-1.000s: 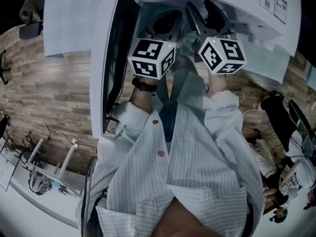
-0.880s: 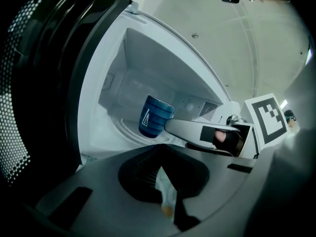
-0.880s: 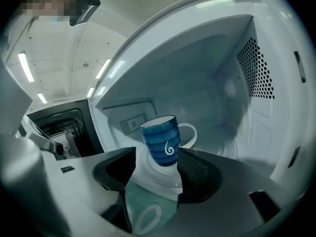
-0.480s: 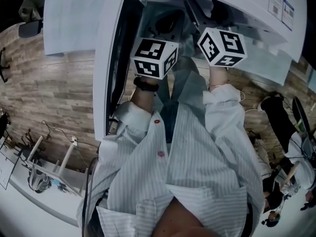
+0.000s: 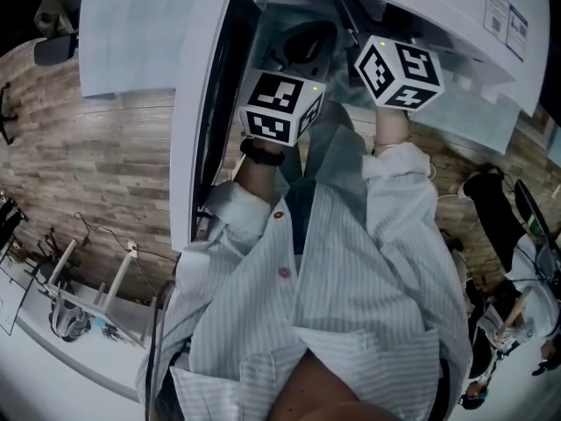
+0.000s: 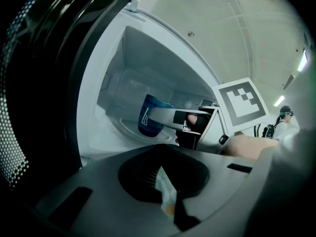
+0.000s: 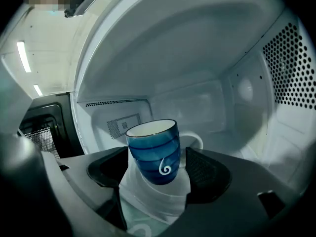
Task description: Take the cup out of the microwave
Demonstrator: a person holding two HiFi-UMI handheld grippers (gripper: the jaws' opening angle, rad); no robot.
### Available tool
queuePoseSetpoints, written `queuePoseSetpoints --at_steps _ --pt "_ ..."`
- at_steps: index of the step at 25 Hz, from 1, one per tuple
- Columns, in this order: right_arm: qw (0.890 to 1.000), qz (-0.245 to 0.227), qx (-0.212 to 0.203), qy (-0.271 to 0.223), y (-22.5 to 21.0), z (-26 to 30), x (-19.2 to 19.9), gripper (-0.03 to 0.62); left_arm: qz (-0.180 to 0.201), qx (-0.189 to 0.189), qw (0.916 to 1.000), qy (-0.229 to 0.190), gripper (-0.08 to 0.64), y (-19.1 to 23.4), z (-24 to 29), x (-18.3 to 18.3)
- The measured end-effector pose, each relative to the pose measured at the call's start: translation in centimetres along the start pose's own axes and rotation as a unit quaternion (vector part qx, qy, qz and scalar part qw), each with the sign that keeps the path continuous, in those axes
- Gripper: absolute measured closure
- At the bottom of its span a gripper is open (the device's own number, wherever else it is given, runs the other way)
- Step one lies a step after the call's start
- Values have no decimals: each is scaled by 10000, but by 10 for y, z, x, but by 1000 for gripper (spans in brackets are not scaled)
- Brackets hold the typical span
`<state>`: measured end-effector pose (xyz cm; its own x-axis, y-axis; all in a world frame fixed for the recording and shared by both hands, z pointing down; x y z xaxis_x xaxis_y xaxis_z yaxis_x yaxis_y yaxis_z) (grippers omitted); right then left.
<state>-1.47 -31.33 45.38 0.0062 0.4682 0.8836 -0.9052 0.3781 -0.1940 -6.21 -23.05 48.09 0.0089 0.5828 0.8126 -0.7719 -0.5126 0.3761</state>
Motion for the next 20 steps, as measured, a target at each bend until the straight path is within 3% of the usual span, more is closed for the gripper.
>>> queuePoseSetpoints --at_steps 20 --pt "9996 -115 14 275 4 16 -3 247 35 77 10000 -6 552 1 -5 1"
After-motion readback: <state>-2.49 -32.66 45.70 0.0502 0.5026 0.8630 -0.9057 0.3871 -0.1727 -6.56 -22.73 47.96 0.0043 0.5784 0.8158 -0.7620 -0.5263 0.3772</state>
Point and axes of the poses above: the fingertips, and each gripper's own axes: z forward along the fingers, y to its left, x out of its underside, the point moved 1 cm from there along -z, backward along the fingers, and after that the axes turned 7 degrees about y, right-handed, at the moved point
